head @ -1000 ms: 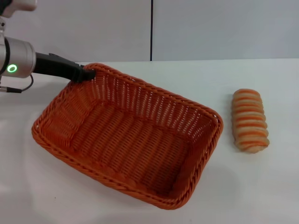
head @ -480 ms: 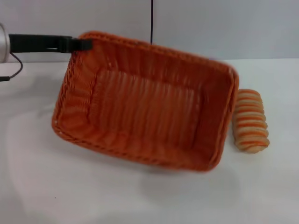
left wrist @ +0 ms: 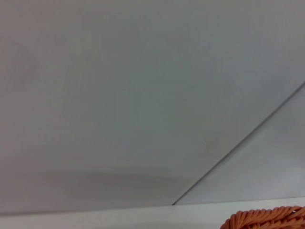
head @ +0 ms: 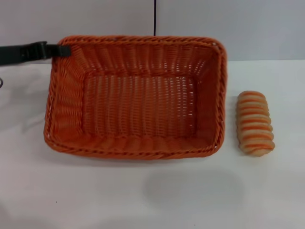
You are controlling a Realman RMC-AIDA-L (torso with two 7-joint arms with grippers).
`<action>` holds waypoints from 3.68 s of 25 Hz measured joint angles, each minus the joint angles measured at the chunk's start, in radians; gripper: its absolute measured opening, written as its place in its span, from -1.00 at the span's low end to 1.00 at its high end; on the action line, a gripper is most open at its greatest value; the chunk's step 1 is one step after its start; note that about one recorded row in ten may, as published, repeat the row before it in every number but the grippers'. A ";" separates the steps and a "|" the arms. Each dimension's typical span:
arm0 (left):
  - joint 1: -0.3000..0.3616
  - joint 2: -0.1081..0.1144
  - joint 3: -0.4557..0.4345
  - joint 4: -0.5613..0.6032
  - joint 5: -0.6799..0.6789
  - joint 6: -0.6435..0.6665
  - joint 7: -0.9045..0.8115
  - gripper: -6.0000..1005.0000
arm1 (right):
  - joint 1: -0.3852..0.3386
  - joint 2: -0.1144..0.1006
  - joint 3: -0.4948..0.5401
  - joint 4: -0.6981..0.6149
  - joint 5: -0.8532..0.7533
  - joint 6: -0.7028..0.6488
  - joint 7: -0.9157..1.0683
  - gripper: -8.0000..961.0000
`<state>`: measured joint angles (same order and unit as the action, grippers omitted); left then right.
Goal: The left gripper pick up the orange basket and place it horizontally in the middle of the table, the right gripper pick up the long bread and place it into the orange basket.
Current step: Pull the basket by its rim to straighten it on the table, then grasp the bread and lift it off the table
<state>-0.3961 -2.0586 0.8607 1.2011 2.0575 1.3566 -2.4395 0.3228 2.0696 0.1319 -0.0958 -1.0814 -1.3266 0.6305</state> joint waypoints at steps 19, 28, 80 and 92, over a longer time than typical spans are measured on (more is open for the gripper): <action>0.084 0.006 -0.012 -0.044 -0.003 0.034 -0.001 -0.40 | 0.031 -0.007 -0.010 -0.005 -0.004 0.065 0.000 0.02; 0.068 0.007 -0.038 -0.060 0.000 0.052 0.017 -0.14 | 0.033 -0.007 -0.031 -0.005 -0.021 0.078 0.000 0.03; 0.014 -0.005 -0.304 -0.847 -0.746 0.186 1.394 0.45 | 0.492 -0.103 -0.909 -0.700 -1.598 -0.208 1.485 0.59; 0.011 -0.004 -0.310 -0.876 -0.746 0.184 1.395 0.45 | 0.545 -0.085 -0.952 -0.601 -1.605 -0.119 1.489 0.58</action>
<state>-0.3851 -2.0624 0.5512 0.3255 1.3114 1.5405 -1.0450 0.8682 1.9849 -0.8205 -0.6968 -2.6861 -1.4459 2.1194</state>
